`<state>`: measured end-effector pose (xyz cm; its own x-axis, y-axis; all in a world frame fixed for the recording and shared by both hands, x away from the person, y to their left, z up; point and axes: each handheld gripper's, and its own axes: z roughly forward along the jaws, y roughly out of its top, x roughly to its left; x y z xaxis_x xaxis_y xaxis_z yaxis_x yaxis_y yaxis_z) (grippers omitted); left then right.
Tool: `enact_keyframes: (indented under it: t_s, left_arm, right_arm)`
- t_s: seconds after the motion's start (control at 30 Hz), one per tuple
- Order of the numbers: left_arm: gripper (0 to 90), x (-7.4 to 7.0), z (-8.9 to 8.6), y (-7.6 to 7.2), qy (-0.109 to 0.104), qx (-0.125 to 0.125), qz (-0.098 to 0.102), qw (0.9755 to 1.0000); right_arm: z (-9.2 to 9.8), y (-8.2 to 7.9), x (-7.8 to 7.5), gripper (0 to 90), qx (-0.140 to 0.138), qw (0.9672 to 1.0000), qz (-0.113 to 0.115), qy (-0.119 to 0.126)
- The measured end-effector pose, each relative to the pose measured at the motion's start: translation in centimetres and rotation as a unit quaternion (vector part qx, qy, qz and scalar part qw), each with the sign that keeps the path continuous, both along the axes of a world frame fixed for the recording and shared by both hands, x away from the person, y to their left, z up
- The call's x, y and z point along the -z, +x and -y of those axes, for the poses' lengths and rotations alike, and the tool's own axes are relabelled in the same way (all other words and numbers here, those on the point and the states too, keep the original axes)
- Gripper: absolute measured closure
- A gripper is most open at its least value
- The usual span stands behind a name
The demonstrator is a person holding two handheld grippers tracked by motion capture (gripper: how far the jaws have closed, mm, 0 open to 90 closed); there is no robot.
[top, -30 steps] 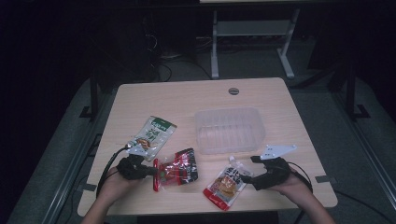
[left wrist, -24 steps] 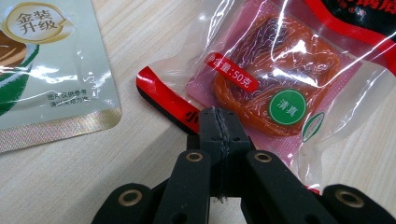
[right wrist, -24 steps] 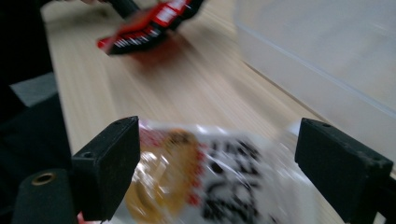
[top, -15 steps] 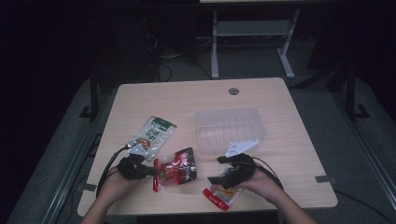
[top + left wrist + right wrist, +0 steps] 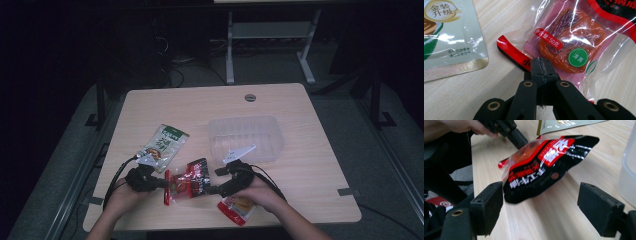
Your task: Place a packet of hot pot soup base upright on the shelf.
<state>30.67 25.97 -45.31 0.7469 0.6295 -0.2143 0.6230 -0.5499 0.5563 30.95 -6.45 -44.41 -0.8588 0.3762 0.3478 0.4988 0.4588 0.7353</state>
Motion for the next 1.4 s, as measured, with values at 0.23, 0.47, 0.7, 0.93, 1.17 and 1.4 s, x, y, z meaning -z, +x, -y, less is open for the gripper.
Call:
enact_keyframes:
  t_s: [0.23,0.47,0.7,0.93,1.17,1.4]
  left_arm:
    - [89.5,0.0,0.0,0.1,0.001,0.002,0.0,1.0]
    - [89.5,0.0,0.0,0.0,0.0,0.001,-0.001,1.0]
    - [89.5,0.1,-0.1,0.2,-0.005,0.002,-0.002,1.0]
    - [89.5,0.1,0.0,0.2,-0.004,0.002,-0.002,1.0]
    - [89.5,0.0,0.0,0.2,-0.003,0.004,-0.003,1.0]
    - [89.5,0.0,0.0,0.2,-0.004,0.003,-0.003,1.0]
  right_arm:
    - [-1.4,1.1,0.6,26.9,0.008,0.9997,-0.02,0.011]
    - [-3.1,1.6,0.9,37.1,0.007,0.9994,-0.034,0.009]
    - [-3.5,1.5,0.7,55.5,-0.008,0.9997,-0.024,0.005]
    - [-4.5,1.3,0.8,71.3,-0.039,0.9992,-0.006,0.0]
    - [-4.6,1.2,0.9,83.5,-0.059,0.9982,-0.005,-0.004]
    - [-4.8,0.7,0.8,87.8,-0.073,0.9971,0.022,-0.006]
